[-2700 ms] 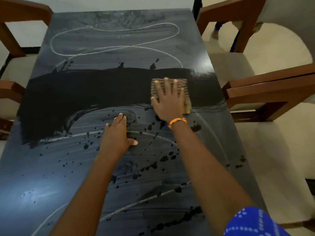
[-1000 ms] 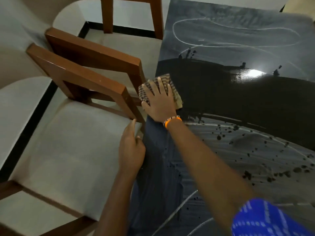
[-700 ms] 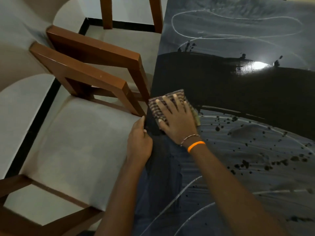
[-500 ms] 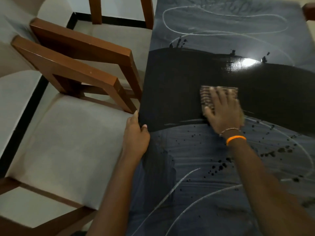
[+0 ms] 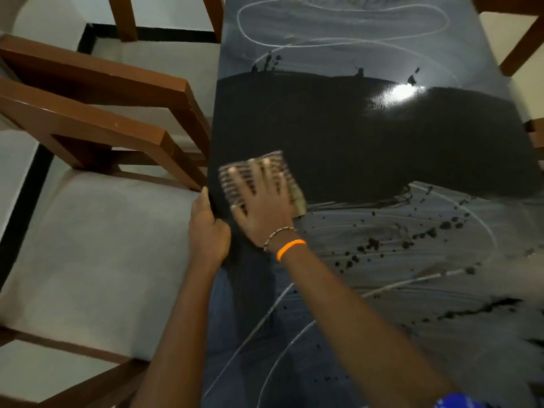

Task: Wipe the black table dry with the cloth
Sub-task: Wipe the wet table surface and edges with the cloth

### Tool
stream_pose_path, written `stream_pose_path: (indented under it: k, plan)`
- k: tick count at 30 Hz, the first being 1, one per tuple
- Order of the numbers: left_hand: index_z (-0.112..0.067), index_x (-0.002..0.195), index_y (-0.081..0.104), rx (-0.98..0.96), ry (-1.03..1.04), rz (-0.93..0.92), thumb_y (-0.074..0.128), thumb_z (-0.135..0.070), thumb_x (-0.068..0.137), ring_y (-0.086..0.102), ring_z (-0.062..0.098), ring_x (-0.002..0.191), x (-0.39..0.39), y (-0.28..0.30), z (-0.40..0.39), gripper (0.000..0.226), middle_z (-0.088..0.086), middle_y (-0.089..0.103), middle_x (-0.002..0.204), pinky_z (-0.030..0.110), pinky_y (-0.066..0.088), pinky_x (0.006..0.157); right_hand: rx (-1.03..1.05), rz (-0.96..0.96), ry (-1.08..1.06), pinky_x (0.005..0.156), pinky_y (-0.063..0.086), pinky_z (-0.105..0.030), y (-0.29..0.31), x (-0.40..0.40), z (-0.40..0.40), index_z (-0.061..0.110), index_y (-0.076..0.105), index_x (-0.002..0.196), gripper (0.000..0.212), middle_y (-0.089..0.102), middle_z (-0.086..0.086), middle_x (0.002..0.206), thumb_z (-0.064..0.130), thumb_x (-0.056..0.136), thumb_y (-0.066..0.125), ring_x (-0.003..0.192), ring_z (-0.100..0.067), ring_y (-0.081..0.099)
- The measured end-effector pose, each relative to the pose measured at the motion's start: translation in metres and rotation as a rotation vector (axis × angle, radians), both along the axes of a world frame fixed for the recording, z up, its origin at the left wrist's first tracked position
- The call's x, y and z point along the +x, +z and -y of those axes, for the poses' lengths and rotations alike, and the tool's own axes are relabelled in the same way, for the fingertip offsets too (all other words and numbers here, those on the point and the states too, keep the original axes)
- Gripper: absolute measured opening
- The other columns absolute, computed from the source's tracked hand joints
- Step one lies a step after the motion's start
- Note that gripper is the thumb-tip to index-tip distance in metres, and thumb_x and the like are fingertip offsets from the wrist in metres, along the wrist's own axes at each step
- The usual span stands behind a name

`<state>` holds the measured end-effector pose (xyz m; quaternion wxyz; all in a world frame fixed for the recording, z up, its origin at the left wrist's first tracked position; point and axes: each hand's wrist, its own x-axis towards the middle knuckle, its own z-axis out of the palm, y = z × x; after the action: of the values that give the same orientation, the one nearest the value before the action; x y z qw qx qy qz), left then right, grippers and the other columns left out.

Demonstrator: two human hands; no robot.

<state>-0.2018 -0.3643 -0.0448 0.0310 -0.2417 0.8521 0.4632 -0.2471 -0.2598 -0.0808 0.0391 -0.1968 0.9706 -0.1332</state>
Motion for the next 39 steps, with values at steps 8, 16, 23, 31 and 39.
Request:
stream_pose_path:
  k: [8, 16, 23, 31, 39]
  plan:
    - [-0.004, 0.137, 0.034, -0.138, -0.184, -0.083, 0.039, 0.014, 0.078, 0.032, 0.028, 0.134, 0.007, 0.014, -0.088, 0.062, 0.016, 0.037, 0.141, 0.043, 0.029, 0.112, 0.001, -0.062, 0.059, 0.113, 0.017, -0.047, 0.001, -0.001, -0.104, 0.035, 0.031, 0.144, 0.065, 0.031, -0.005, 0.153, 0.047, 0.082, 0.049, 0.143, -0.029, 0.021]
    - [-0.010, 0.146, 0.017, -0.259, -0.607, -0.085, 0.049, -0.006, 0.087, 0.002, 0.019, 0.145, 0.019, 0.007, -0.235, 0.068, 0.004, 0.015, 0.156, 0.033, 0.002, 0.116, 0.133, -0.036, -0.415, 0.111, 0.023, -0.049, 0.007, -0.017, -0.327, 0.035, 0.031, 0.144, 0.073, 0.024, -0.003, 0.156, 0.052, 0.074, 0.028, 0.143, -0.031, 0.022]
    - [-0.013, 0.148, 0.009, -0.343, -0.755, -0.003, 0.056, -0.021, 0.089, -0.004, 0.018, 0.145, 0.029, 0.003, -0.307, 0.075, 0.001, 0.010, 0.157, 0.035, -0.005, 0.116, 0.119, -0.021, -0.753, 0.113, 0.018, -0.053, 0.012, -0.008, -0.474, 0.029, 0.026, 0.147, 0.070, 0.018, -0.009, 0.157, 0.048, 0.080, 0.032, 0.144, -0.035, 0.014]
    - [-0.012, 0.147, 0.010, -0.466, -0.692, 0.092, 0.061, -0.020, 0.086, -0.004, 0.019, 0.145, 0.032, -0.003, -0.303, 0.080, 0.000, 0.009, 0.158, 0.039, -0.003, 0.116, 0.037, 0.009, -0.585, 0.114, 0.005, -0.054, 0.000, 0.003, -0.353, 0.034, 0.016, 0.148, 0.067, 0.008, -0.008, 0.160, 0.040, 0.088, 0.044, 0.146, -0.032, 0.003]
    - [-0.012, 0.148, 0.010, -0.534, -0.689, 0.153, 0.059, -0.019, 0.087, -0.004, 0.022, 0.145, 0.033, 0.000, -0.313, 0.078, 0.001, 0.006, 0.158, 0.041, 0.000, 0.116, 0.020, -0.064, -0.266, 0.111, 0.022, -0.049, -0.001, 0.042, -0.401, 0.036, 0.030, 0.145, 0.065, 0.030, -0.004, 0.153, 0.044, 0.080, 0.038, 0.143, -0.030, 0.023]
